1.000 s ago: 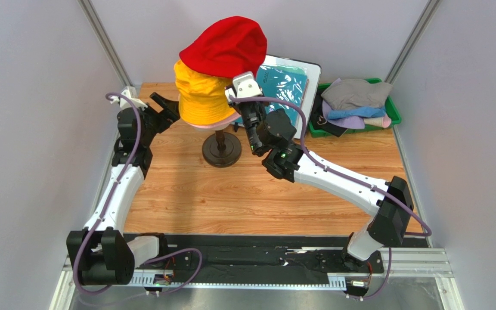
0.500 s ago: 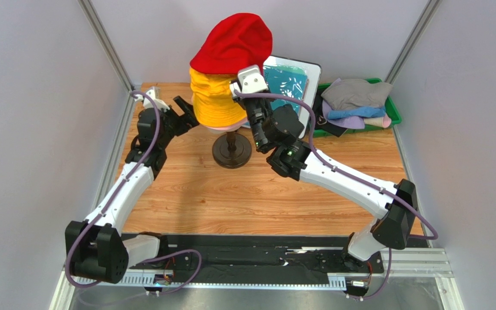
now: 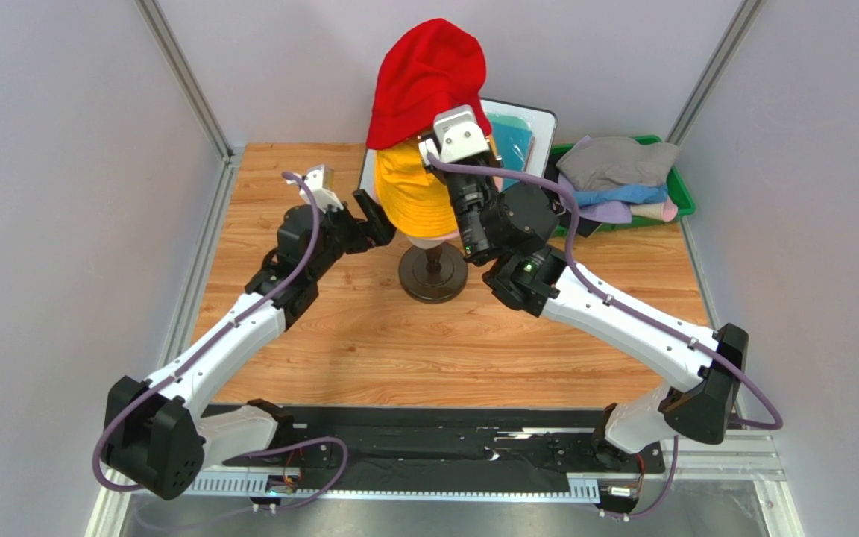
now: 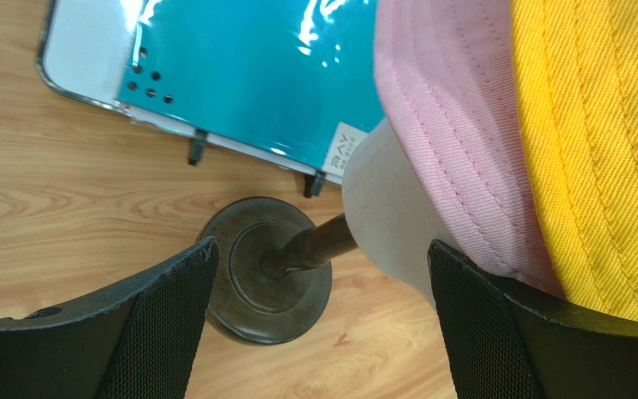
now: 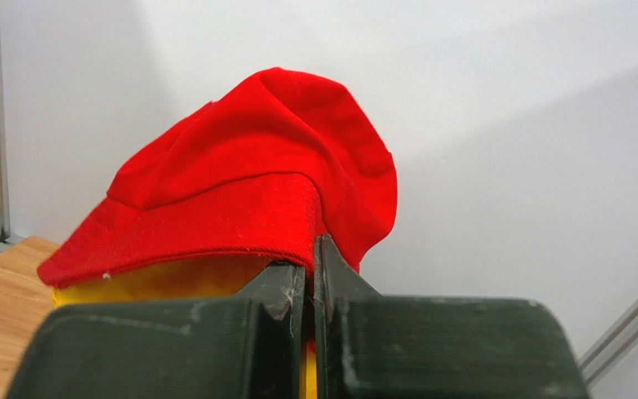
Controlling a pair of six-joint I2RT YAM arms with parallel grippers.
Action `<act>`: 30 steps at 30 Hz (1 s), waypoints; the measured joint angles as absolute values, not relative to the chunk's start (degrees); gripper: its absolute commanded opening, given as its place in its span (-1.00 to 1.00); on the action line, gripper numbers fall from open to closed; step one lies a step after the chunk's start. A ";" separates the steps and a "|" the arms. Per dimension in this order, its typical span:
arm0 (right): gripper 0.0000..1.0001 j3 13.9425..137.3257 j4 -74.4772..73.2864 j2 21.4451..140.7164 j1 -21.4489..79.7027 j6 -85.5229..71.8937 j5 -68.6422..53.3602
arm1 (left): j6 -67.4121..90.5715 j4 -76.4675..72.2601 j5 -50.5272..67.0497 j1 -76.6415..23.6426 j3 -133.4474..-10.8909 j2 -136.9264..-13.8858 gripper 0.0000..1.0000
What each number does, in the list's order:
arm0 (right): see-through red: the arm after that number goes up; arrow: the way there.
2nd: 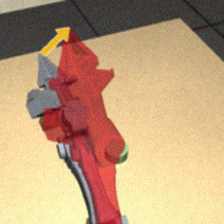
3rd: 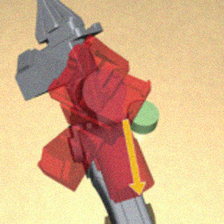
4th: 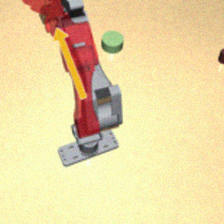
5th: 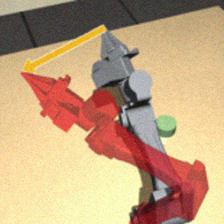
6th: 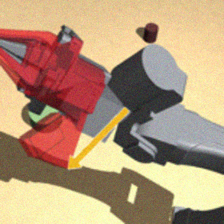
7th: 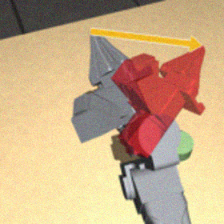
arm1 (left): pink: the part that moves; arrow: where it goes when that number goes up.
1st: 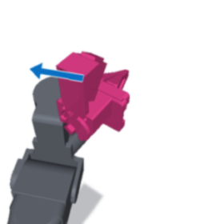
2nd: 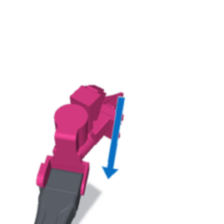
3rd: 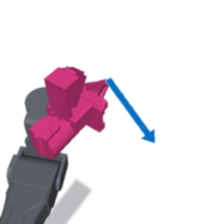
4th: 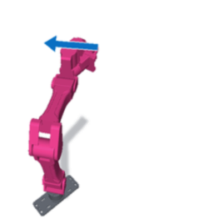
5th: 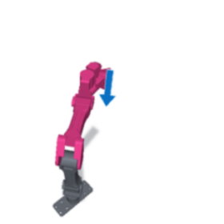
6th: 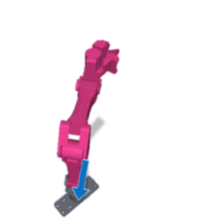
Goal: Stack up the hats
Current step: Adjust the hat stand at the center of the board.
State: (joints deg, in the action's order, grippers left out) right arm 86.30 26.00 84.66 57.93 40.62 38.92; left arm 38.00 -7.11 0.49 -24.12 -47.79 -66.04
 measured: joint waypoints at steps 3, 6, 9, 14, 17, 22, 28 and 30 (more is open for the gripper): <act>-1.00 85.30 26.00 82.87 57.93 41.32 38.94 | 37.95 -7.03 0.56 -25.80 -47.79 -66.11 0.99; -1.00 82.26 26.26 79.96 57.93 41.60 38.96 | 37.52 -5.50 -0.86 -25.98 -47.79 -65.41 0.99; -1.00 76.93 26.50 75.99 57.93 41.41 39.07 | 36.53 -1.93 -3.27 -25.93 -47.79 -62.63 0.99; -1.00 70.19 26.92 71.66 58.39 41.12 38.87 | 34.52 5.17 -6.46 -25.93 -49.52 -54.17 0.99; -1.00 68.90 27.00 71.48 59.18 41.39 38.85 | 34.00 7.64 -7.01 -25.89 -53.21 -51.00 0.99; -1.00 67.07 27.90 71.46 60.36 41.89 38.92 | 34.44 8.40 -5.10 -25.89 -60.90 -50.24 0.99; -0.99 64.71 28.42 71.31 60.77 41.87 39.05 | 38.76 6.15 0.62 -25.85 -68.23 -53.45 0.92; -1.00 64.18 28.56 71.24 60.90 41.85 39.11 | 40.56 5.08 2.81 -25.85 -68.79 -54.33 0.90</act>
